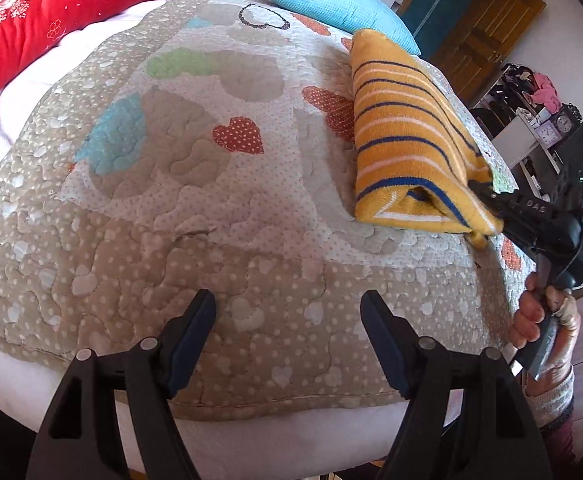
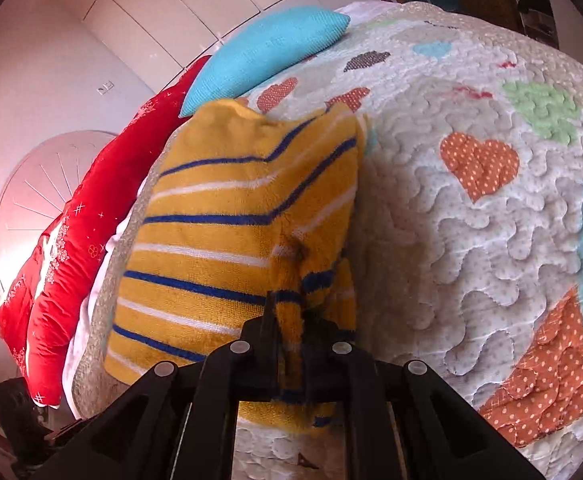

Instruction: Fold small clothes

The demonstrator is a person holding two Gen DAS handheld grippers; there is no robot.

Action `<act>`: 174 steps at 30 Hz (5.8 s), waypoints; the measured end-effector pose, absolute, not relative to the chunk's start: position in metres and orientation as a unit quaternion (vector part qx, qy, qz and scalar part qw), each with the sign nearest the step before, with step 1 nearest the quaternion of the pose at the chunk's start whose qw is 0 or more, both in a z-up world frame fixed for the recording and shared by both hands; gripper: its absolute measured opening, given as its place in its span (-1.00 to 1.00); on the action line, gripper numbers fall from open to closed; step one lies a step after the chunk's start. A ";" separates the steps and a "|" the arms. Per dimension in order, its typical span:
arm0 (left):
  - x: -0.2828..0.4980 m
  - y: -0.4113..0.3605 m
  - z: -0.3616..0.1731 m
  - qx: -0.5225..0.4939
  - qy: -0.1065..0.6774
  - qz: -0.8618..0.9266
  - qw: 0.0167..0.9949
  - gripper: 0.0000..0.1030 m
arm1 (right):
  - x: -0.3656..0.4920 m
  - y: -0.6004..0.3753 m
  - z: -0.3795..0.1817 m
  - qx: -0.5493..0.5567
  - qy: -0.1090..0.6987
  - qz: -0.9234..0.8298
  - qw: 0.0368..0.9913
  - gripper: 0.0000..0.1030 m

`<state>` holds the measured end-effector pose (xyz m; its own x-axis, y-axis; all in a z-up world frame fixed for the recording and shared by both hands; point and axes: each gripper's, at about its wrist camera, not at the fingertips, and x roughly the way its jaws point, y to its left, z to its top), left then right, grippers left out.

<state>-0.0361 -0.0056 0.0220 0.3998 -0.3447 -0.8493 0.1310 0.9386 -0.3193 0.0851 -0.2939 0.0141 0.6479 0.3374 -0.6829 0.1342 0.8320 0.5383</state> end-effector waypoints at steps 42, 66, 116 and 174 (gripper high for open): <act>-0.061 -0.007 0.033 -0.031 0.508 -0.116 0.853 0.46 | 0.114 -0.350 0.034 0.409 0.381 0.074 0.826 -0.56; -0.069 -0.015 0.035 0.037 0.474 -0.077 0.877 0.48 | 0.044 -0.291 0.034 0.421 0.388 0.207 0.793 0.08; -0.087 -0.041 0.050 0.058 0.486 -0.086 0.868 0.48 | -0.073 -0.262 0.032 0.184 0.421 -0.027 0.888 0.33; -0.143 -0.039 0.124 0.010 0.368 -0.069 0.927 1.00 | -0.087 -0.197 0.095 0.083 0.397 -0.041 0.913 0.57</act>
<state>-0.1427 -0.0386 0.1241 0.7190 -0.1213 -0.6844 0.1364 0.9901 -0.0322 -0.0868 -0.1966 0.0947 0.6817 -0.0091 -0.7316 0.1401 0.9830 0.1183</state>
